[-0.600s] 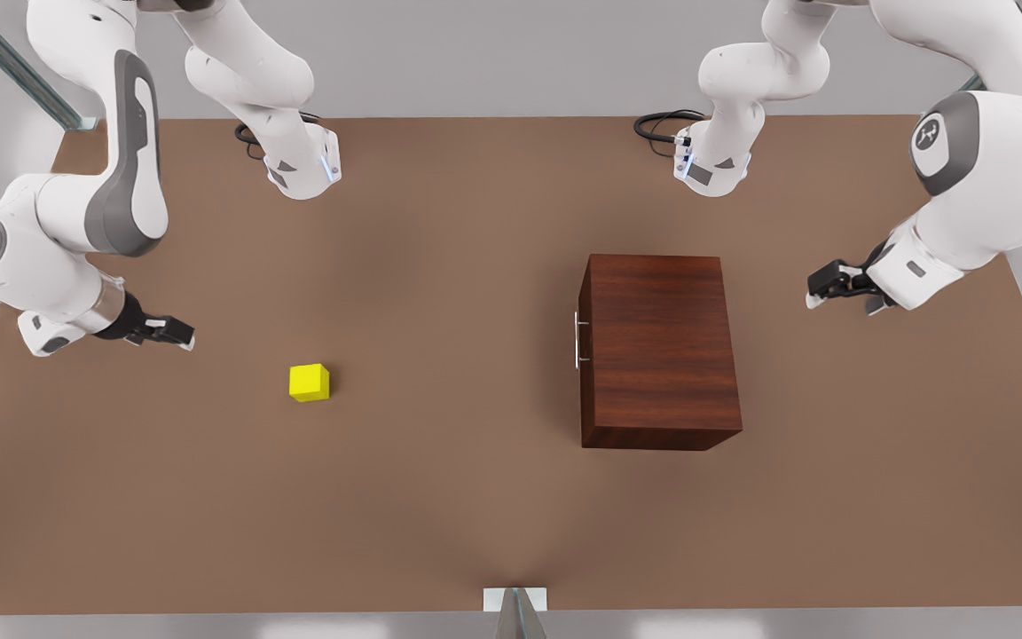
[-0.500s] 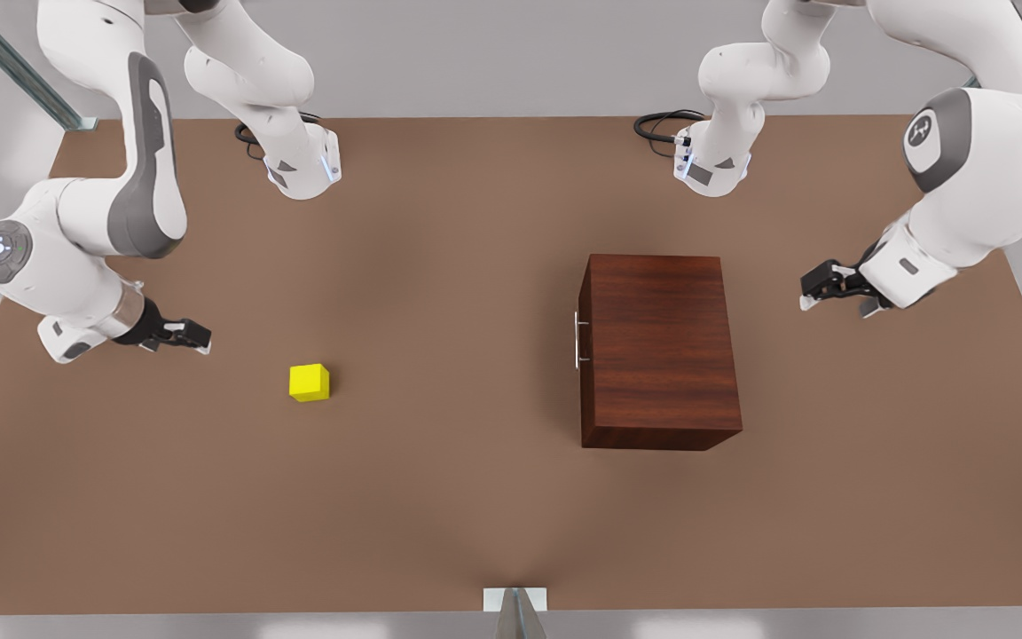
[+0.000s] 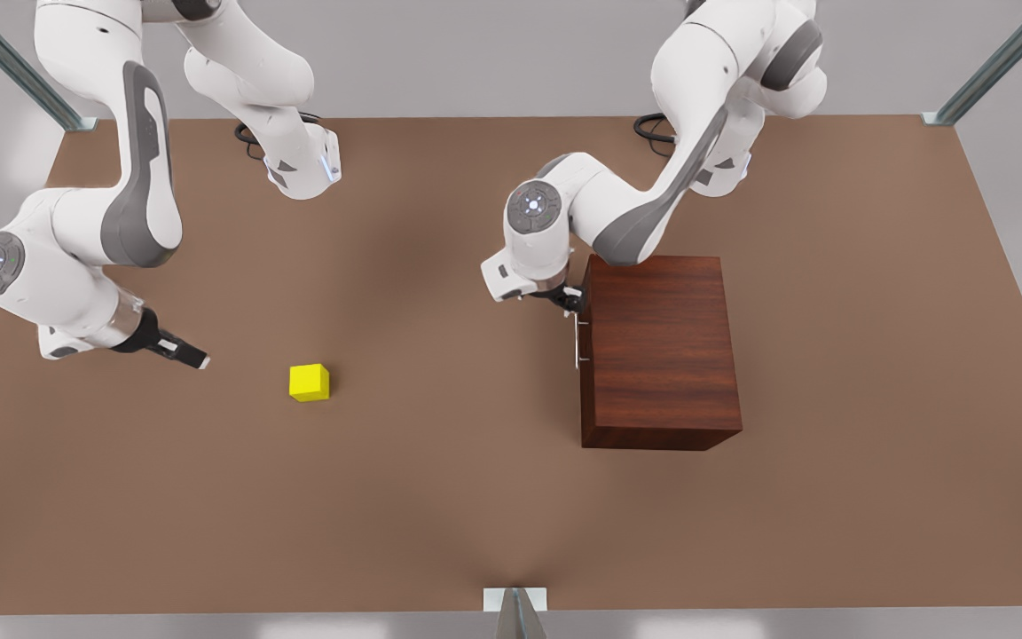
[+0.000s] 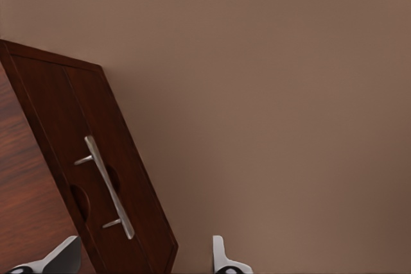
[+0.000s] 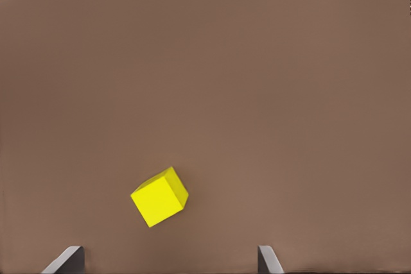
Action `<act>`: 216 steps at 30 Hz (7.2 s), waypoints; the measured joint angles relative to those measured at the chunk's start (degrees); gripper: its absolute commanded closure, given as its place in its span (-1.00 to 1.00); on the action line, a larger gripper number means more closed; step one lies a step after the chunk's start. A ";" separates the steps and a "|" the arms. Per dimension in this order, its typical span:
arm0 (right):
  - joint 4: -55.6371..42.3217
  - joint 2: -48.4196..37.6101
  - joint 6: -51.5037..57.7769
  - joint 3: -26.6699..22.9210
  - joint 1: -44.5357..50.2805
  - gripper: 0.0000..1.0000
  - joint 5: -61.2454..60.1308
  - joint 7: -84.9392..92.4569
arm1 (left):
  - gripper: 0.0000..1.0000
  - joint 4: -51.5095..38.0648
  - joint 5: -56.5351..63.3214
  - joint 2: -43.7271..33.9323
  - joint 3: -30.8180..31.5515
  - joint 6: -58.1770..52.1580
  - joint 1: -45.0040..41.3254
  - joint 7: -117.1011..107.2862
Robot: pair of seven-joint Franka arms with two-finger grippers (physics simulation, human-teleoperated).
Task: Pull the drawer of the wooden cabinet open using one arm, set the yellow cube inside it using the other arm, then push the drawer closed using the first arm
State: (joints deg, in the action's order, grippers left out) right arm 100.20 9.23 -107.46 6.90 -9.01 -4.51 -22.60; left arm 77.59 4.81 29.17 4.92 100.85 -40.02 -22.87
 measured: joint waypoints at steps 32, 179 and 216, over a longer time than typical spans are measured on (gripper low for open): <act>7.26 10.58 -20.23 -0.22 8.62 -1.00 0.34 -58.27 | -1.00 2.04 20.35 10.96 -0.12 5.48 -1.49 -29.71; -14.71 6.56 15.47 0.25 0.42 -1.00 8.18 -76.45 | 1.00 -5.95 0.42 5.70 4.03 8.45 -4.07 -50.46; -4.42 4.53 10.77 0.04 2.76 -1.00 6.82 -2.90 | -1.00 -3.89 2.24 9.30 -5.09 6.82 1.86 -115.26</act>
State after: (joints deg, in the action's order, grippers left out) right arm 95.78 13.77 -96.69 6.93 -6.24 2.31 -25.49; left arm 73.70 7.04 38.46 -0.17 107.67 -38.16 -138.13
